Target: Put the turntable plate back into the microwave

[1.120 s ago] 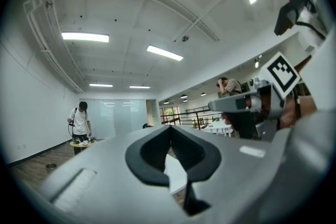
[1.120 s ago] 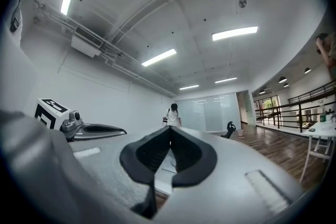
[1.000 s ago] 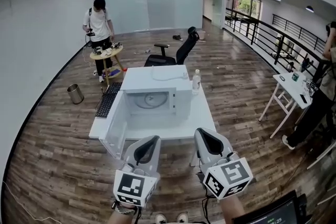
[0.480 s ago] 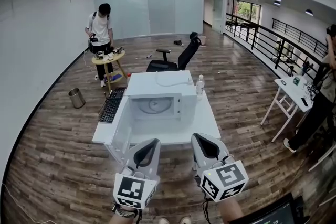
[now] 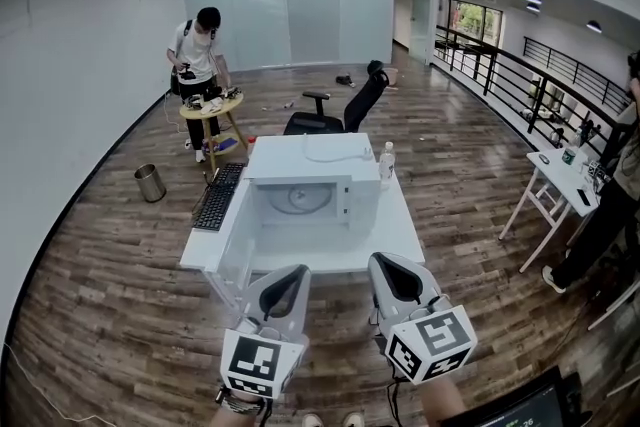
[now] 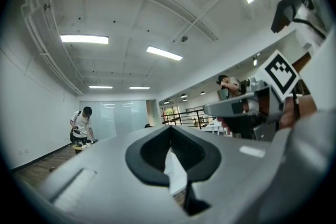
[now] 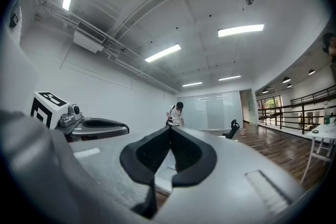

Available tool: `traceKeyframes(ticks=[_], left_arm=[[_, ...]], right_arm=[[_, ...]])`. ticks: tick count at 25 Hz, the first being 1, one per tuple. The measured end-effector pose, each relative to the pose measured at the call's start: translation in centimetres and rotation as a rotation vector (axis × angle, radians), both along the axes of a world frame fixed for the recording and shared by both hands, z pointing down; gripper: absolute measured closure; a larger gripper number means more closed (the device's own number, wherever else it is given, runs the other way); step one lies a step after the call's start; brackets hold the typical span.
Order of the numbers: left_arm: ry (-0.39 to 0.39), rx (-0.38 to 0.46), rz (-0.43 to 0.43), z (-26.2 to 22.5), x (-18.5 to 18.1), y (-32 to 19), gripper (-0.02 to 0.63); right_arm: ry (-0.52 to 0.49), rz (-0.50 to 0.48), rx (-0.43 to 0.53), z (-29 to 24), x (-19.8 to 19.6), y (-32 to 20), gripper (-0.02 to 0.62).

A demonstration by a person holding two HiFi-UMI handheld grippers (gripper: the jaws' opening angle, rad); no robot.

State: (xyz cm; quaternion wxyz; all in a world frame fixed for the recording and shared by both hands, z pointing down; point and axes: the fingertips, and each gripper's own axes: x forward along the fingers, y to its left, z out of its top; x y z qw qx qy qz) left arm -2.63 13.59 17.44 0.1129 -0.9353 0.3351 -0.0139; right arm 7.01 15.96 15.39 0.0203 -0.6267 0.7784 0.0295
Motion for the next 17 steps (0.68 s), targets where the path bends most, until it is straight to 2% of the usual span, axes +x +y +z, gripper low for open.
traceKeyframes(ticks=[1,5,12,17], left_arm=[[-0.008,0.003,0.001,0.1,0.0,0.0,0.601],[0.037,-0.010,0.016,-0.6,0.2,0.8,0.601],[0.020,-0.009,0.013,-0.4,0.2,1.1,0.601],[-0.027,-0.001,0.010,0.6,0.0,1.0,0.601]], right_arm=[[0.001,-0.002,0.002,-0.1,0.0,0.0,0.594],[0.008,-0.013,0.007,-0.4,-0.3,0.1,0.594],[0.014,-0.018,0.008,-0.5,-0.6,0.4,0.594],[0.015,-0.021,0.004,-0.4,-0.6,0.8,0.594]])
